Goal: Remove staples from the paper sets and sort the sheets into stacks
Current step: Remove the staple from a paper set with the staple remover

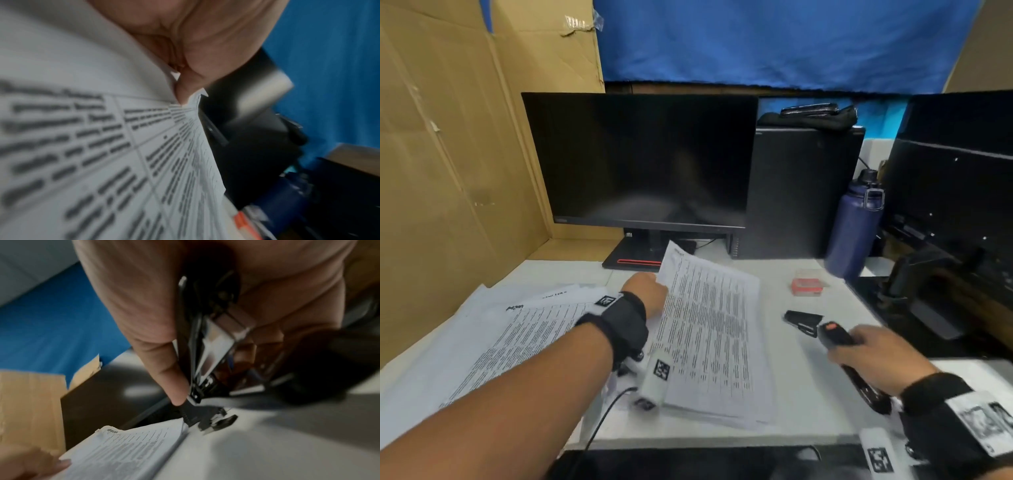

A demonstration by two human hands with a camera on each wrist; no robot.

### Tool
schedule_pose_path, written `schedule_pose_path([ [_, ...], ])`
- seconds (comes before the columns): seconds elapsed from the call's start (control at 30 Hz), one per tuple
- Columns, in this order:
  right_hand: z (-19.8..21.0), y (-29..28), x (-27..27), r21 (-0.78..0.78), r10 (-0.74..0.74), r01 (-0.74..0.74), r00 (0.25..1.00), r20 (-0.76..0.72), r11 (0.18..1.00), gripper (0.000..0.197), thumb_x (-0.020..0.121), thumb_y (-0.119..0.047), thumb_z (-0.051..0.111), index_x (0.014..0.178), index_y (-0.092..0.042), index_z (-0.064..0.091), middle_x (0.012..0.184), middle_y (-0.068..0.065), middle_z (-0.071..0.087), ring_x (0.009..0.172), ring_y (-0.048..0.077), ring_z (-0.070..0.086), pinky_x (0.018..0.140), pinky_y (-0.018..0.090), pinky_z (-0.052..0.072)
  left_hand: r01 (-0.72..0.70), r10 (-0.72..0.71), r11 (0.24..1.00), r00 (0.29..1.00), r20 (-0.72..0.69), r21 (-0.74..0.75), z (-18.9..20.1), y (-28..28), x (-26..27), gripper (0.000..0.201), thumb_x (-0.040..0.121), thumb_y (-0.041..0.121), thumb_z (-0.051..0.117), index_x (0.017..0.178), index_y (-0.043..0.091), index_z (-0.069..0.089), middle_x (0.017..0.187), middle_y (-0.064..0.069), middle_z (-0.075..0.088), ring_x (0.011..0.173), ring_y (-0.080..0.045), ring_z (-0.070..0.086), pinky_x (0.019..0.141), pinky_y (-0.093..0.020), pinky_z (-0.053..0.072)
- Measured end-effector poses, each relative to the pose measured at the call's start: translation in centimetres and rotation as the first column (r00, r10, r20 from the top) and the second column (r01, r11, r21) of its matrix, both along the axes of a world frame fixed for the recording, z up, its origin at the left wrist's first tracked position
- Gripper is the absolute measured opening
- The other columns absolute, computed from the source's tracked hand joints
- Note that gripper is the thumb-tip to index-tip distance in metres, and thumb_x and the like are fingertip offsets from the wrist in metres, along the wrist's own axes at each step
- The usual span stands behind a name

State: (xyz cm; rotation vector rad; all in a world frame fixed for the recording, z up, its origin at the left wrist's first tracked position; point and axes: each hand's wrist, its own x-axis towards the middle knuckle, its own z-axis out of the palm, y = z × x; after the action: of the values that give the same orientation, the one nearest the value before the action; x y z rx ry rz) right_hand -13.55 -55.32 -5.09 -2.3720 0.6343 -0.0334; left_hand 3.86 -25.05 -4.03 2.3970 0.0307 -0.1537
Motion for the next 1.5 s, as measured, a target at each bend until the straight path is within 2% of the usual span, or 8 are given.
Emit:
schedule_pose_path([
  [0.17,-0.9,-0.6,-0.1,-0.233,0.024,-0.057,0.99,-0.142,0.971,0.053,0.086,-0.061,0.058,0.069,-0.012,0.067,0.064,0.002,0.068,0.064,0.019,0.066,0.055,0.026,0.043,0.048,-0.026,0.987,0.99,-0.14,0.155,-0.5,0.1,1.8,0.044,0.103,0.038,0.053,0.122,0.0,0.064,0.109,-0.016,0.07,0.102,-0.033,0.069,0.082,-0.032,0.054],
  [0.37,-1.6,-3.2,0.7,-0.303,0.061,-0.126,0.975,-0.215,0.945,0.015,0.069,-0.043,0.071,0.077,-0.031,0.067,0.071,-0.003,0.07,0.072,0.012,0.066,0.068,0.032,0.053,0.091,-0.034,0.916,0.988,-0.152,0.39,2.1,8.2,2.4,0.027,0.098,0.032,0.058,0.088,0.009,0.069,0.084,-0.006,0.069,0.077,-0.023,0.063,0.087,-0.036,0.06],
  [0.57,-8.7,-10.0,4.2,-0.401,-0.018,0.034,0.999,0.044,0.915,0.059,0.042,-0.079,0.058,0.084,-0.038,0.06,0.095,0.007,0.069,0.085,0.028,0.063,0.08,0.05,0.056,-0.031,0.205,0.693,0.966,-0.155,0.72,2.8,21.4,2.2,0.035,0.087,0.044,0.066,0.066,0.017,0.06,0.066,0.004,0.063,0.058,-0.012,0.057,0.067,-0.023,0.05],
  [0.73,-4.1,-2.4,5.7,-0.547,0.066,-0.051,0.998,0.008,0.836,0.05,0.061,-0.073,0.063,0.104,-0.048,0.063,0.117,-0.003,0.065,0.107,0.025,0.061,0.091,0.045,0.054,0.023,0.222,0.678,0.946,-0.235,0.734,-0.1,24.1,1.1,0.055,0.079,0.061,0.076,0.107,0.015,0.07,0.109,-0.001,0.074,0.091,-0.017,0.065,0.079,-0.023,0.05],
  [0.93,0.5,4.3,8.4,-0.34,0.338,-0.397,0.915,-0.222,0.852,0.071,0.087,-0.041,0.073,0.148,-0.021,0.043,0.148,0.001,0.047,0.124,0.018,0.054,0.098,0.027,0.04,-0.09,0.22,0.813,0.962,-0.16,0.575,-0.5,24.1,0.9,0.061,0.097,0.049,0.063,0.139,0.006,0.058,0.141,-0.007,0.061,0.128,-0.022,0.059,0.096,-0.023,0.046],
  [1.1,0.4,3.7,10.8,-0.686,0.157,-0.407,0.904,-0.398,0.603,0.046,0.084,-0.046,0.053,0.129,-0.033,0.055,0.133,-0.007,0.055,0.122,0.016,0.055,0.09,0.022,0.042,-0.178,0.236,0.93,0.96,-0.149,0.321,-1.3,27.0,1.6,0.076,0.093,0.037,0.072,0.156,0.014,0.037,0.158,-0.004,0.045,0.141,-0.023,0.046,0.114,-0.027,0.038],
  [1.33,0.6,4.6,11.3,-0.759,0.087,-0.478,0.865,-0.495,0.442,0.019,0.091,-0.033,0.054,0.099,-0.018,0.062,0.109,-0.006,0.058,0.095,0.017,0.053,0.081,0.022,0.044,-0.22,0.239,0.953,0.969,0.069,-0.211,0.1,28.2,-0.3,0.047,0.075,0.019,0.083,0.119,0.025,0.065,0.1,-0.008,0.077,0.095,-0.032,0.073,0.101,-0.051,0.054],
  [1.5,3.2,6.1,11.8,-0.5,0.305,-0.3,0.949,-0.073,0.812,0.013,0.093,-0.031,0.054,0.094,-0.019,0.05,0.085,-0.003,0.06,0.079,0.02,0.059,0.065,0.03,0.042,-0.014,0.157,0.92,0.929,0.335,-0.391,4.2,24.2,-4.6,0.054,0.091,0.001,0.071,0.134,0.029,0.053,0.083,-0.01,0.06,0.073,-0.017,0.067,0.074,-0.029,0.056],
])
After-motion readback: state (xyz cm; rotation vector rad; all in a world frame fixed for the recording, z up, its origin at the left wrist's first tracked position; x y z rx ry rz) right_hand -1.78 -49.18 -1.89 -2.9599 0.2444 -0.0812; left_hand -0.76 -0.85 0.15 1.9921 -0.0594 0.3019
